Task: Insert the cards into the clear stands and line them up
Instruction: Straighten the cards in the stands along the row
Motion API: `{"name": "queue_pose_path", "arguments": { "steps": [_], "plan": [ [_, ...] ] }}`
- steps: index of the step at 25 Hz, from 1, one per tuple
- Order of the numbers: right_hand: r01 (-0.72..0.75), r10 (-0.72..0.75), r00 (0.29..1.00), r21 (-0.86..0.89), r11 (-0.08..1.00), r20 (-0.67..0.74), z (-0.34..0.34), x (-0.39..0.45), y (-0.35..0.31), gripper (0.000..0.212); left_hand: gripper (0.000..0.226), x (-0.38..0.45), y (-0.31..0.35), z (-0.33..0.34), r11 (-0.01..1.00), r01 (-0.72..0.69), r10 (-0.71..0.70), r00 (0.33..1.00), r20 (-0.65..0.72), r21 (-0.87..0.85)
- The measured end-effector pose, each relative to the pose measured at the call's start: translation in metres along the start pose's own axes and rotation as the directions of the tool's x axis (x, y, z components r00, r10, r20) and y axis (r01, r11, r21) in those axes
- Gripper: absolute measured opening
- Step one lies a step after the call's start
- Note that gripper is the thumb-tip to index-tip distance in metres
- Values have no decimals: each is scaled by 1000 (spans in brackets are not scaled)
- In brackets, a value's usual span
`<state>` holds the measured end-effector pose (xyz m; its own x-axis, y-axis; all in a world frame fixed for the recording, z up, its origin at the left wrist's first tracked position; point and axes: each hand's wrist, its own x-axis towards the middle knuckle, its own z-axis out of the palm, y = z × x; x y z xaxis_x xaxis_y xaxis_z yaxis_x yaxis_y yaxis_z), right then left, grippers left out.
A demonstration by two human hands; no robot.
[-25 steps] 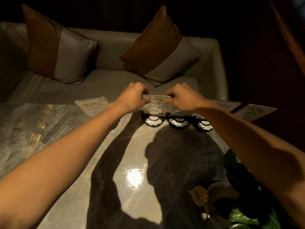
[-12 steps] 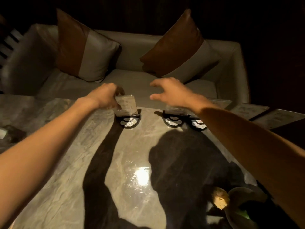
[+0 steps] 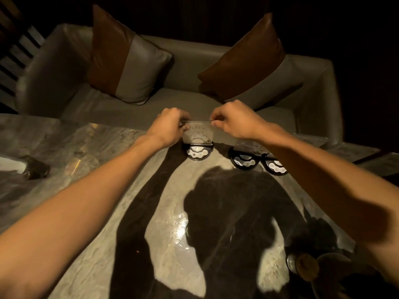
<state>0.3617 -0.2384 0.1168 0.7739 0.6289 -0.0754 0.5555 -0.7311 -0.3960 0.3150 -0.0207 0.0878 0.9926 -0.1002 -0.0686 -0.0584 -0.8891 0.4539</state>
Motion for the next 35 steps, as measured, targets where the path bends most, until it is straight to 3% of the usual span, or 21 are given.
{"name": "queue_pose_path", "arguments": {
  "steps": [11, 20, 35],
  "plan": [
    [-111, 111, 994, 64, 992, 7, -9, -30, 37, 17, 23, 27, 37, 14, 996, -86, 86, 996, 7, -7],
    [-129, 128, 992, 31, 991, 22, -15, -37, 49, 17, 15, 27, 48, 22, 994, -103, 106, 992, 62, -46],
    [-96, 96, 995, 33, 995, 27, -13, -39, 43, 15, 22, 20, 44, 20, 990, -128, 132, 989, 72, -53]
  ]
}}
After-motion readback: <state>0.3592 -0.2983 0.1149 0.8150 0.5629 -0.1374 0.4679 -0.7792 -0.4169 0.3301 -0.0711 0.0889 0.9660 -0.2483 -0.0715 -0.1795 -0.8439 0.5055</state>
